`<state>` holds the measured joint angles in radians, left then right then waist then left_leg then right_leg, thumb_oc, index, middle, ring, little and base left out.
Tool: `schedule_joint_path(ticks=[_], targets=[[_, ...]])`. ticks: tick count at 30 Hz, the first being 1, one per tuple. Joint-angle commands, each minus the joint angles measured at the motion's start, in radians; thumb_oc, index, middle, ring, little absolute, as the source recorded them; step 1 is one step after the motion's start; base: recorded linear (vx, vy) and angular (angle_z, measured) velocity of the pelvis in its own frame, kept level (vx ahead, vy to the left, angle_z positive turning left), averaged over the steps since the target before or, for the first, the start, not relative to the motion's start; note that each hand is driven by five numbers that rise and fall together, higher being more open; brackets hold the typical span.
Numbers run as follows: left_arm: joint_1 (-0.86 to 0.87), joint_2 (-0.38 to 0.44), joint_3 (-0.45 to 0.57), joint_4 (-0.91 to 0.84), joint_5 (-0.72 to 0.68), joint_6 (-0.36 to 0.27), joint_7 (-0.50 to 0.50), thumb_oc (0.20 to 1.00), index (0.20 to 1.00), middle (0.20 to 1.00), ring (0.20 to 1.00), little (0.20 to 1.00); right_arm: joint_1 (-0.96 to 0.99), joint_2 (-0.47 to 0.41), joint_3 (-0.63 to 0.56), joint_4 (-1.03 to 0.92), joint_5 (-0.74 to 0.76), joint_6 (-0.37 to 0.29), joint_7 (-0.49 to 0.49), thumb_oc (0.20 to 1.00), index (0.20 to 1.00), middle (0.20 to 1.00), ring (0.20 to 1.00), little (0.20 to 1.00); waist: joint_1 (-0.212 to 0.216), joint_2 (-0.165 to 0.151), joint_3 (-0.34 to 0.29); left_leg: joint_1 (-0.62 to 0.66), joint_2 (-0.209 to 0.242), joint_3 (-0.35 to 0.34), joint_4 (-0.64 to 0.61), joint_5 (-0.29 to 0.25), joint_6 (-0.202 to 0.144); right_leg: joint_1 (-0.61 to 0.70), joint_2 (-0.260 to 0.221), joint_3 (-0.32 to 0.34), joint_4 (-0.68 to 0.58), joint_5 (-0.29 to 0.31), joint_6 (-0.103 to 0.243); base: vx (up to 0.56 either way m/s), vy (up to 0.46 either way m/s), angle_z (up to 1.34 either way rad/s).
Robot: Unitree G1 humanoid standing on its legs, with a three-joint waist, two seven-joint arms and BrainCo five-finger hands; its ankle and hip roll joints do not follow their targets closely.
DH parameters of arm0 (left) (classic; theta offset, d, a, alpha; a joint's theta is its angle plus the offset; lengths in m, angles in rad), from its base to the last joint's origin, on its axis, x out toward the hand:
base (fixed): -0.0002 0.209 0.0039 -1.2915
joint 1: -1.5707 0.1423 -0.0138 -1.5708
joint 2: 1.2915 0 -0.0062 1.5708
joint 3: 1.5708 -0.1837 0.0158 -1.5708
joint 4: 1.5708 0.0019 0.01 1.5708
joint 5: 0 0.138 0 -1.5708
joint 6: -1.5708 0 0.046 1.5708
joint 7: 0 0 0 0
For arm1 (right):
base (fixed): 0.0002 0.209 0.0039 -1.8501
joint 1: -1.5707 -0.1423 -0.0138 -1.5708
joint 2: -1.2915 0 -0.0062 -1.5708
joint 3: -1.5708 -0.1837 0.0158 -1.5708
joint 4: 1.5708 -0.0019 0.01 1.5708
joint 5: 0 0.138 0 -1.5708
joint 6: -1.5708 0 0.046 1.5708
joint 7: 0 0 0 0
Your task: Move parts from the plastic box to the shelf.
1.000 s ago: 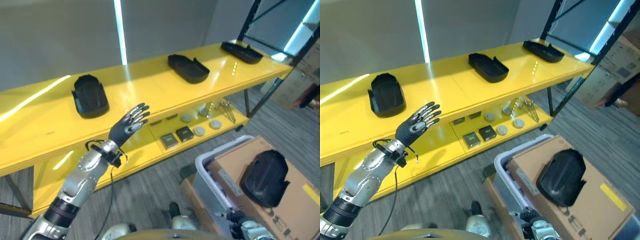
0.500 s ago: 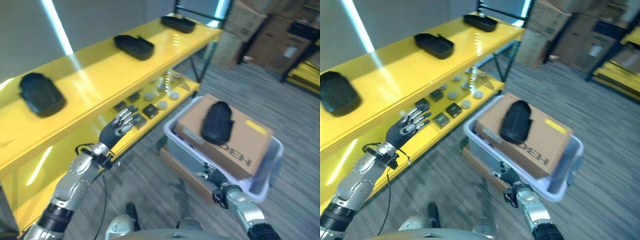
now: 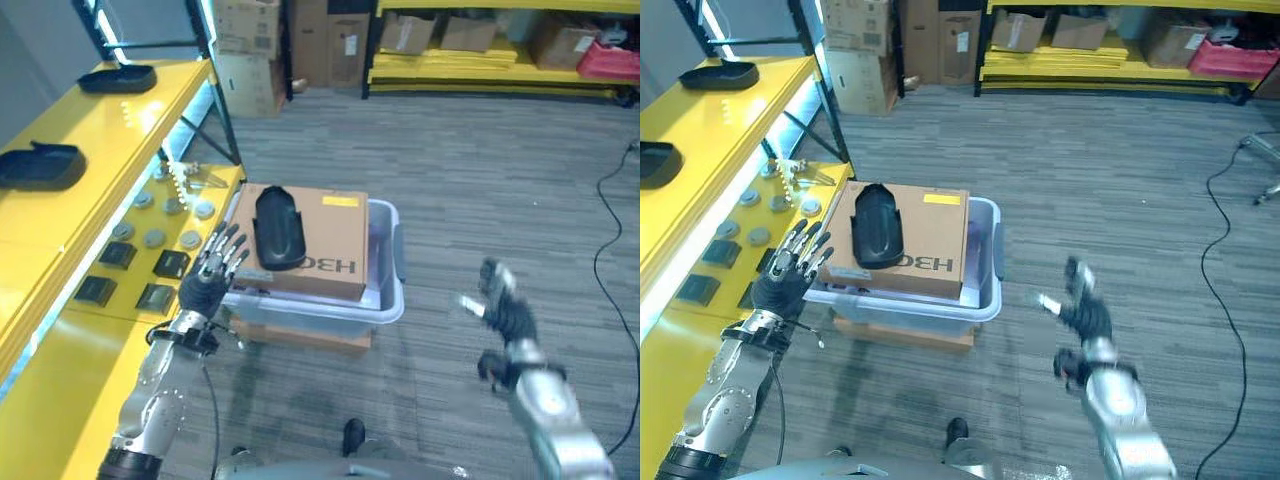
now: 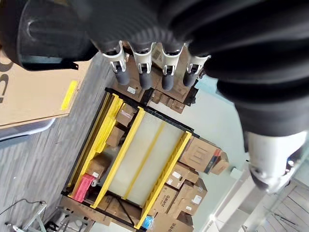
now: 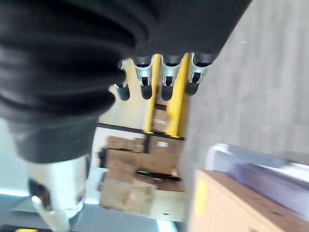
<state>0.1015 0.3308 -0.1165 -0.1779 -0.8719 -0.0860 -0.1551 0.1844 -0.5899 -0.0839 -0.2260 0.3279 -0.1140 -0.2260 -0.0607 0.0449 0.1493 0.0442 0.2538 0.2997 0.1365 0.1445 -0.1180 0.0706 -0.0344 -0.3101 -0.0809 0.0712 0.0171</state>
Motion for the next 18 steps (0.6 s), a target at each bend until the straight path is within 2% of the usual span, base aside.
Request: schedule_joint_path(ticks=[1,2,3,4,6,7,8,9,11,12,14,18], targets=[[-0.067,0.083,0.022,-0.032,-0.024,-0.062,0.035,1.0,1.0,1.0,1.0,1.0,-0.059,0.008,-0.016,0.007,0.032,-0.096,-0.065,1.0,1.0,1.0,1.0,1.0,0.019,-0.07,-0.005,-0.059,-0.071,0.02,0.099,-0.207,0.033,-0.027,-0.049,0.032,0.047,-0.068,0.074,0.06,-0.176,0.05],[-0.078,0.082,0.019,-0.026,-0.026,-0.067,0.046,1.0,1.0,1.0,1.0,1.0,-0.073,-0.001,-0.021,-0.008,0.029,-0.115,-0.076,1.0,1.0,1.0,1.0,1.0,0.015,-0.068,-0.002,-0.067,-0.058,0.021,0.128,-0.198,0.028,-0.03,-0.044,0.034,0.056,-0.073,0.067,0.04,-0.135,0.01],[-0.085,0.081,0.017,-0.023,-0.027,-0.069,0.055,1.0,1.0,1.0,1.0,1.0,-0.082,-0.006,-0.026,-0.02,0.033,-0.106,-0.076,1.0,1.0,1.0,1.0,1.0,0.012,-0.069,-0.001,-0.074,-0.049,0.021,0.159,-0.186,0.024,-0.031,-0.042,0.036,0.062,-0.077,0.063,0.06,-0.15,-0.07],[-0.105,0.079,0.018,-0.012,-0.035,-0.069,0.078,1.0,1.0,1.0,1.0,1.0,-0.103,-0.019,-0.034,-0.048,0.039,-0.098,-0.072,1.0,1.0,1.0,1.0,1.0,0.006,-0.066,0.006,-0.105,-0.02,0.004,0.255,-0.139,0.008,-0.031,-0.027,0.05,0.078,-0.088,0.045,0.06,-0.14,-0.13],[-0.118,0.073,0.026,0.003,-0.048,-0.067,0.09,1.0,1.0,1.0,1.0,1.0,-0.114,-0.027,-0.036,-0.06,0.03,-0.093,-0.063,1.0,1.0,1.0,1.0,1.0,0.003,-0.063,0.017,-0.146,0.0,-0.031,0.35,-0.099,-0.003,-0.029,-0.007,0.073,0.098,-0.102,0.025,0.06,-0.142,-0.25],[-0.124,0.071,0.036,0.007,-0.05,-0.063,0.099,1.0,1.0,1.0,1.0,1.0,-0.12,-0.029,-0.039,-0.062,0.039,-0.09,-0.047,1.0,1.0,1.0,1.0,1.0,0.002,-0.068,0.025,-0.172,0.0,-0.041,0.384,-0.071,0.014,-0.036,-0.002,0.084,0.11,-0.098,0.009,0.04,-0.097,-0.35],[-0.124,0.067,0.044,0.009,-0.038,-0.06,0.104,1.0,1.0,1.0,1.0,1.0,-0.119,-0.026,-0.042,-0.064,0.054,-0.081,-0.029,1.0,1.0,1.0,1.0,1.0,0.001,-0.068,0.028,-0.184,-0.003,-0.052,0.39,-0.065,0.017,-0.035,0.004,0.097,0.117,-0.102,0.005,0.06,-0.049,-0.37],[-0.12,0.064,0.049,0.009,-0.027,-0.057,0.11,1.0,1.0,1.0,1.0,1.0,-0.116,-0.021,-0.042,-0.062,0.07,-0.073,-0.017,1.0,1.0,1.0,1.0,1.0,0.001,-0.067,0.03,-0.189,-0.008,-0.052,0.363,-0.061,0.019,-0.032,0.008,0.105,0.118,-0.104,0.006,0.16,0.019,-0.47],[-0.105,0.066,0.06,0.004,-0.037,-0.045,0.108,1.0,1.0,1.0,1.0,1.0,-0.103,-0.01,-0.046,-0.051,0.083,-0.068,0.005,1.0,1.0,1.0,1.0,1.0,0.001,-0.061,0.031,-0.177,-0.024,-0.034,0.223,-0.024,0.014,-0.016,0.007,0.1,0.115,-0.109,0.015,0.22,0.09,-0.35],[-0.1,0.066,0.064,0.001,-0.038,-0.039,0.106,1.0,1.0,1.0,1.0,1.0,-0.095,-0.009,-0.049,-0.051,0.084,-0.067,0.009,1.0,1.0,1.0,1.0,1.0,0.001,-0.057,0.028,-0.176,-0.022,-0.036,0.191,-0.02,0.0,-0.005,0.007,0.097,0.111,-0.117,0.021,0.17,0.115,-0.19],[-0.082,0.067,0.076,-0.01,-0.037,-0.034,0.101,1.0,1.0,1.0,1.0,1.0,-0.07,-0.008,-0.057,-0.06,0.102,-0.053,0.028,1.0,1.0,1.0,1.0,1.0,-0.002,-0.048,0.031,-0.178,-0.017,-0.013,0.08,0.059,0.001,0.005,-0.004,0.068,0.116,-0.111,0.021,0.21,0.172,0.01],[-0.051,0.077,0.105,-0.029,-0.056,-0.029,0.092,1.0,1.0,1.0,1.0,1.0,-0.042,-0.008,-0.061,-0.071,0.111,-0.048,0.058,1.0,1.0,1.0,1.0,1.0,0.013,-0.031,0.034,-0.155,-0.051,-0.033,-0.047,0.069,0.004,0.013,-0.017,0.061,0.162,-0.14,0.038,0.25,0.212,0.1]])
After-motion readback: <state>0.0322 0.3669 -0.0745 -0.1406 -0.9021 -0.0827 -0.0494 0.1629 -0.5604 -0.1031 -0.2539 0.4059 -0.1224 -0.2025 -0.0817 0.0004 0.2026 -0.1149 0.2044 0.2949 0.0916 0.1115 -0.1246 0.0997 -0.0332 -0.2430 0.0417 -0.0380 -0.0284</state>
